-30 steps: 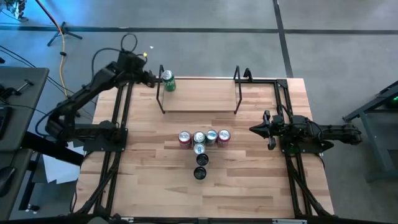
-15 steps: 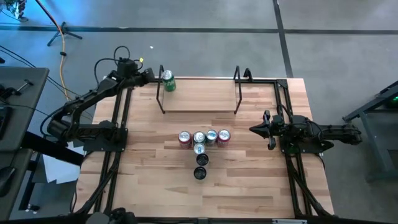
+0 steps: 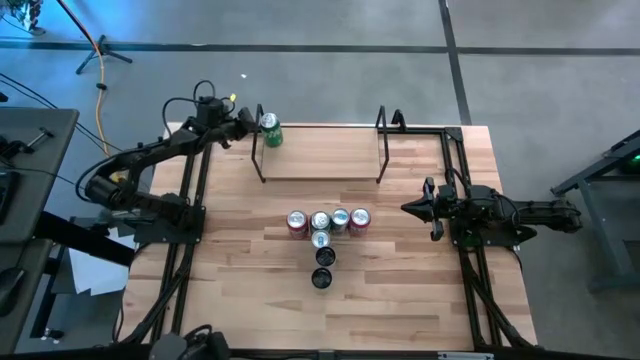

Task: Place canned beverage on shelf
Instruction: Put the left green soda can on the shelf, then put the green soda can on the shelf aligned with the green soda can

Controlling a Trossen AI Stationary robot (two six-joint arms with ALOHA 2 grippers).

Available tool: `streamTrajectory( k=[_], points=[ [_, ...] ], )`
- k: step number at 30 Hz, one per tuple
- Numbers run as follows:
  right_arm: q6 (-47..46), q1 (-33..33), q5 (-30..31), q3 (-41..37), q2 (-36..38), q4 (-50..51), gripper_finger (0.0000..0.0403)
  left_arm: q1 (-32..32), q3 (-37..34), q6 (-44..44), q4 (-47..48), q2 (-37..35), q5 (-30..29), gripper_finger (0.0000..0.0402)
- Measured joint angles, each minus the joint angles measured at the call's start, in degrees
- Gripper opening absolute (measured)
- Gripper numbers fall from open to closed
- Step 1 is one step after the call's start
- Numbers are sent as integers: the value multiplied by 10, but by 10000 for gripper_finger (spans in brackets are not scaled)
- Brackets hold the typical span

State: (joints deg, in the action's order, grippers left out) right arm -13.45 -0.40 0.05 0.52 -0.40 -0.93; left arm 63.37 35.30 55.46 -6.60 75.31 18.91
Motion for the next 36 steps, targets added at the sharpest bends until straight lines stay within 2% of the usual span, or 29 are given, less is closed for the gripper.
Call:
streamTrajectory(
  k=[16,28,36],
  points=[
    [0,0,0,0,0,0,0,0,0,4,-21,27,60,0],
    [0,0,0,0,0,0,0,0,0,5,-23,27,62,0],
    [0,0,0,0,0,0,0,43,0,4,-24,21,50,0]
  ],
)
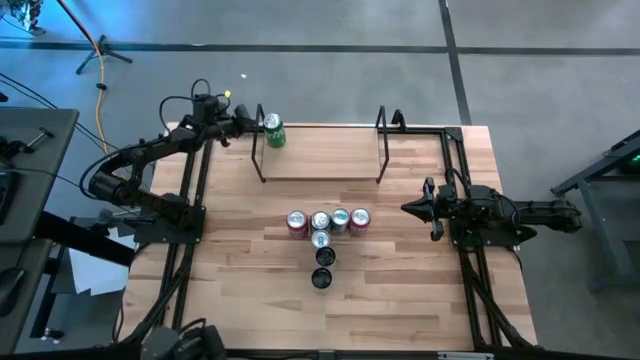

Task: Place canned beverage on shelf
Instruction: Put the green soda can on the shelf aligned with the green soda can

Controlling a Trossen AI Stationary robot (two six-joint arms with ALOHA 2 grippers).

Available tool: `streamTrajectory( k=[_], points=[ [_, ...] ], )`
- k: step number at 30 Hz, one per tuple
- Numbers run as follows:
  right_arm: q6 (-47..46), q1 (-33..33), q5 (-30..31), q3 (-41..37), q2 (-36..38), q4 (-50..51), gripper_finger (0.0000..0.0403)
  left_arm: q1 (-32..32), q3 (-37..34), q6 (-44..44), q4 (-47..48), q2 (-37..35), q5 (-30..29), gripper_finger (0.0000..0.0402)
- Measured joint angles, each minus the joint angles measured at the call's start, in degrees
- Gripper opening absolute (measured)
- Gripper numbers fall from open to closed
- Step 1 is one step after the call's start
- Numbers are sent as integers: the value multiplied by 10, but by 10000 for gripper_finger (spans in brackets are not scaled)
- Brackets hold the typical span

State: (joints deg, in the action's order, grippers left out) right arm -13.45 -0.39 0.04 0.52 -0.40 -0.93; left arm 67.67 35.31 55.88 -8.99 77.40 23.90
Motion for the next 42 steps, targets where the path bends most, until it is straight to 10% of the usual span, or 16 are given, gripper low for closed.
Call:
streamTrajectory(
  k=[22,42],
  points=[
    [0,0,0,0,0,0,0,-26,1,-155,-4,-277,-140,0],
    [0,0,0,0,0,0,0,-382,30,-320,-12,-331,-230,0]
  ],
)
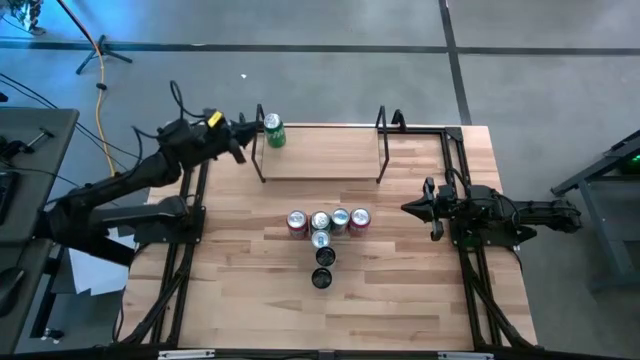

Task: Place canned beverage on shelf
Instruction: Put the green soda can on the shelf aligned with the green soda can

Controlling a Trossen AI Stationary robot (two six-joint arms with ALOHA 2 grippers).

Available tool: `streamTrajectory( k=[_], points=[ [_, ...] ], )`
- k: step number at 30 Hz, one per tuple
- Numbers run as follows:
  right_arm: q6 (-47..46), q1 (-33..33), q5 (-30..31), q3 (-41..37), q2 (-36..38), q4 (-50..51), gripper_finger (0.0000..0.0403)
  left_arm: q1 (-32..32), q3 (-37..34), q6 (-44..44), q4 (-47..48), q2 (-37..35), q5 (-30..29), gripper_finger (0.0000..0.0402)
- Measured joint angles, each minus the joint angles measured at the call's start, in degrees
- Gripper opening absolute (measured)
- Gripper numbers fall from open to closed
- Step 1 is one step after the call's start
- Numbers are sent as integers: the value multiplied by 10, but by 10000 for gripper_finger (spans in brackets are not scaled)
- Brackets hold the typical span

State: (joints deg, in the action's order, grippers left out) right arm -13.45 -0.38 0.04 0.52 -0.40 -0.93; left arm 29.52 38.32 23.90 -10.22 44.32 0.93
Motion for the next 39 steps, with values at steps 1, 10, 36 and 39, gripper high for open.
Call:
streamTrajectory(
  k=[1,10,36,39],
  points=[
    [0,0,0,0,0,0,0,-15,4,-11,0,3,0,0],
    [0,0,0,0,0,0,0,-98,15,-26,10,0,2,0],
    [0,0,0,0,0,0,0,-195,15,-40,21,-35,41,0],
    [0,0,0,0,0,0,0,-195,15,-40,31,-39,41,0]
  ],
)
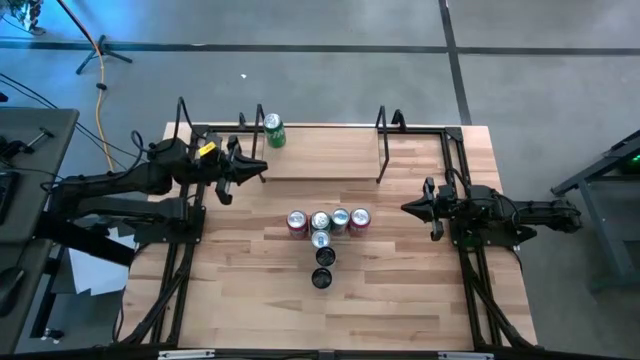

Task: Place canned beverage on shelf
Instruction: Put the green soda can on the shelf aligned with the green soda can

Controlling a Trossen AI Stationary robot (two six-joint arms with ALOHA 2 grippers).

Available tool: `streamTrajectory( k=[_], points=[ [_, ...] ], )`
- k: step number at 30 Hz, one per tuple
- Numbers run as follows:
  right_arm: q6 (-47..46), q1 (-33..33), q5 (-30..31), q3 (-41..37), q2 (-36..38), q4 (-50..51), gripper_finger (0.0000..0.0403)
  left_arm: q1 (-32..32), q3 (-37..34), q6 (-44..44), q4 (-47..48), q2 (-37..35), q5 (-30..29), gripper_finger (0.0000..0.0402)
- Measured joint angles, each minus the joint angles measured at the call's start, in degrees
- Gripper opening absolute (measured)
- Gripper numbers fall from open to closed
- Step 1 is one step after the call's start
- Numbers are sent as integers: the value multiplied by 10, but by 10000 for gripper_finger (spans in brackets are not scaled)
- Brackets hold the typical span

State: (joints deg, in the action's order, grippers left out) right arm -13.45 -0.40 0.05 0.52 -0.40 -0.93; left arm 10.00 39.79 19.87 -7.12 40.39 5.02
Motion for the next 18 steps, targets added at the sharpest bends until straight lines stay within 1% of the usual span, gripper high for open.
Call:
streamTrajectory(
  k=[7,13,18],
  points=[
    [0,0,0,0,0,0,0,0,0,0,6,-2,0,0],
    [0,0,0,0,0,0,0,1,0,0,44,-2,0,0],
    [0,0,0,0,0,0,0,1,0,-1,45,-2,7,0]
  ],
)
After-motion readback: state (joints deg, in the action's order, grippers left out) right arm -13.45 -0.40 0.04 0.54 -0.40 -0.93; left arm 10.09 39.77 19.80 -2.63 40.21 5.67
